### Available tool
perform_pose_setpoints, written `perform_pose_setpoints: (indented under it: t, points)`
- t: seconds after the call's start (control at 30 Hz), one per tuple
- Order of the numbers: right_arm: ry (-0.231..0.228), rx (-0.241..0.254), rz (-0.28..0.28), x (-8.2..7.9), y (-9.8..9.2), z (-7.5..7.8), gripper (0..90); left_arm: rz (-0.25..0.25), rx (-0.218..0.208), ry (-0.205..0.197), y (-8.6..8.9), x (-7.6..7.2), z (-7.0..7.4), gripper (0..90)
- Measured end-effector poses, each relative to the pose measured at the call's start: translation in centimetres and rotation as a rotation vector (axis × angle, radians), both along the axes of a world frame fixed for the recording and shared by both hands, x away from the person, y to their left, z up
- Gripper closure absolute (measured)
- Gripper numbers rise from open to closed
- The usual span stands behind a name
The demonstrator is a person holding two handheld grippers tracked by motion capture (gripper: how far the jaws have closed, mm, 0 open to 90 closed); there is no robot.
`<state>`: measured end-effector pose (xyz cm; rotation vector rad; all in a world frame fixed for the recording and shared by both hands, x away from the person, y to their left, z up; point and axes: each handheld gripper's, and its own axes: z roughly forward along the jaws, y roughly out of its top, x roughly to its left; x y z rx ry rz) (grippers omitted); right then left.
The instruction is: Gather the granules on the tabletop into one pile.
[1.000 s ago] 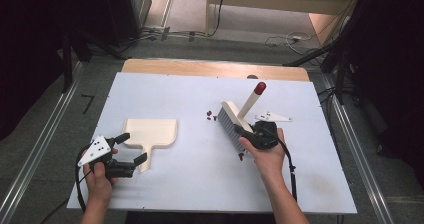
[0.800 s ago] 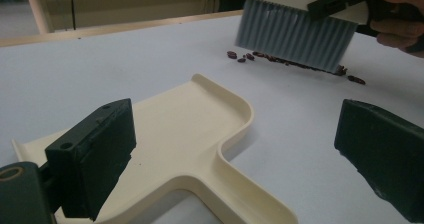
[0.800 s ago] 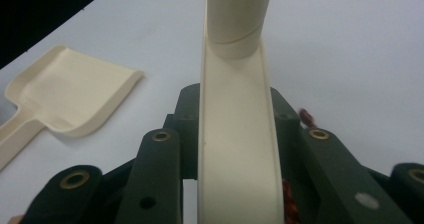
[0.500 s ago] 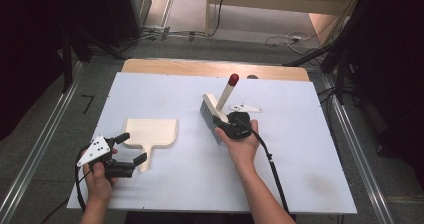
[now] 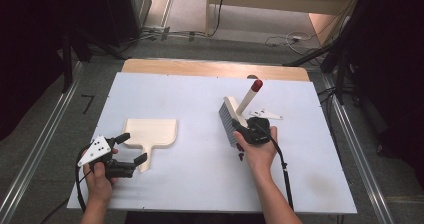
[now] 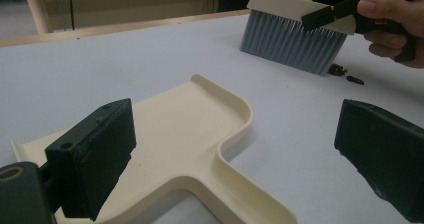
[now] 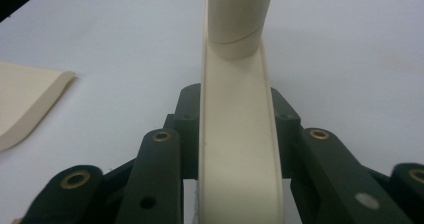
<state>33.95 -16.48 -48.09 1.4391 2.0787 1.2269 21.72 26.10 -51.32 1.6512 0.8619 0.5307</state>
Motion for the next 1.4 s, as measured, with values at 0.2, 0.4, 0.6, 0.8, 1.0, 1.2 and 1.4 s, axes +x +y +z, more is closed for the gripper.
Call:
perform_pose_setpoints:
  t: [0.2,0.4,0.6,0.8,1.0,1.2,1.4]
  points:
    - [0.005,0.002,-0.028,-0.4,-1.9,0.0,65.4,0.0,0.001,0.0,0.0,0.0,0.0,3.1]
    - [0.002,0.04,-0.003,-0.7,-2.8,0.2,65.3,0.0,0.003,0.0,0.0,0.0,0.0,3.1]
    - [-0.058,-0.022,0.128,0.1,-3.5,2.9,65.3,0.0,0.005,0.0,0.0,0.0,0.0,3.1]
    - [-0.132,-0.175,0.272,4.4,-4.4,5.1,65.5,0.001,0.008,0.002,-0.1,0.0,0.0,3.1]
    - [-0.162,-0.26,0.377,7.9,-3.8,4.2,65.5,0.0,0.009,0.002,-0.1,0.0,0.0,3.1]
    - [-0.2,-0.29,0.447,10.1,-4.1,2.1,65.5,0.001,0.008,0.002,-0.1,0.0,0.0,3.1]
    - [-0.188,-0.302,0.536,9.5,-4.0,1.5,65.6,0.0,0.007,0.002,-0.1,0.1,0.0,3.1]
